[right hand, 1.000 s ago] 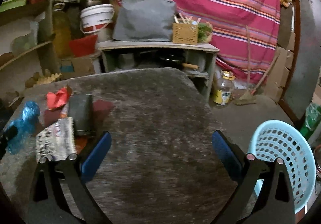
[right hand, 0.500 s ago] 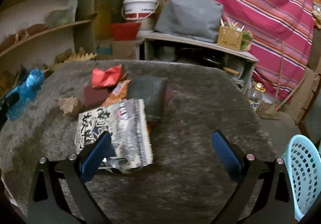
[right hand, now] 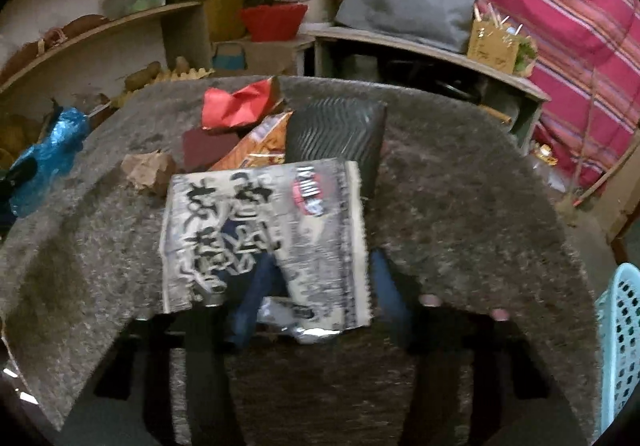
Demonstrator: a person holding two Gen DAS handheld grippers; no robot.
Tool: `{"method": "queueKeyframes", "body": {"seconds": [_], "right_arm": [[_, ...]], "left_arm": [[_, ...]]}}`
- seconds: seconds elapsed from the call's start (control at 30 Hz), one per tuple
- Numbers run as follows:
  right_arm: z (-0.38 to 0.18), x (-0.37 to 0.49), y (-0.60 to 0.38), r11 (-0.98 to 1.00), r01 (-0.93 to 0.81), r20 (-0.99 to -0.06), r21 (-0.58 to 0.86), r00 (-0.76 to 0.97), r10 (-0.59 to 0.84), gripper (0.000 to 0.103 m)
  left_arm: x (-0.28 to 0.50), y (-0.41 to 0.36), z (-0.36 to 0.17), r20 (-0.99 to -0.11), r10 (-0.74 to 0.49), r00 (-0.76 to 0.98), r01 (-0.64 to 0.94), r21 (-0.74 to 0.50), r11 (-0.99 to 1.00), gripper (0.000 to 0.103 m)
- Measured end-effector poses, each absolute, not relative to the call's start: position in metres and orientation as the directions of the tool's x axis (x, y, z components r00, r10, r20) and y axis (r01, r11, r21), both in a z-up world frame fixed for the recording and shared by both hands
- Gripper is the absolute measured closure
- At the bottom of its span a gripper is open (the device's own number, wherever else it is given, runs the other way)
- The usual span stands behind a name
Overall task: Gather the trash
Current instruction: 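Grasp the black-white printed wrapper with the right tool while the left tool holds the bag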
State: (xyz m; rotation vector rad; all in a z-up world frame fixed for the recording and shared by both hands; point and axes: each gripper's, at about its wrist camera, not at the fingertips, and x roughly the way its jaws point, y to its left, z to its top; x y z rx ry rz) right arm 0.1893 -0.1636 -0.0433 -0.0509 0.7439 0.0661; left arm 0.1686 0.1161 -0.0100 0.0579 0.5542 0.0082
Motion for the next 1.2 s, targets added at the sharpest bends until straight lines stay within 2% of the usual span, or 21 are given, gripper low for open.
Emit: {"method": "queueKeyframes", "body": {"seconds": [0.03,0.1,0.3,0.6,0.87,1.2], "right_arm": [[-0.043,0.188,-0.163,0.996,-0.082,-0.676,-0.026,0.736,0.043,0.064],[-0.042,0.187,-0.164,0.996,-0.093,-0.673,-0.019,0.738,0.056,0.079],[-0.034,0.18,-0.169,0.995,-0.102,-0.639,0.001,0.765,0.079,0.089],[-0.005,0.156,-0.214,0.994,-0.061,-0.556,0.092,0.825,0.102,0.091],[0.005,0.138,-0.279,0.985,0.06,-0.519,0.161,0.854,0.033,0.092],[0.01,0.112,-0.339,0.97,0.161,-0.5,0.179,0.865,-0.052,0.092]], "left_arm": [[0.168,0.116,-0.01,-0.525,0.023,0.851,0.009,0.058,0.998,0.098],[0.168,0.115,-0.01,-0.526,0.022,0.85,0.01,0.058,0.998,0.098],[0.167,0.113,-0.009,-0.521,0.021,0.853,0.01,0.057,0.998,0.098],[0.155,0.093,0.006,-0.482,-0.004,0.876,0.033,0.052,0.998,0.098],[0.152,0.062,0.013,-0.466,-0.061,0.883,0.09,0.04,0.995,0.098],[0.149,0.001,0.019,-0.45,-0.154,0.88,0.192,0.039,0.981,0.098]]}}
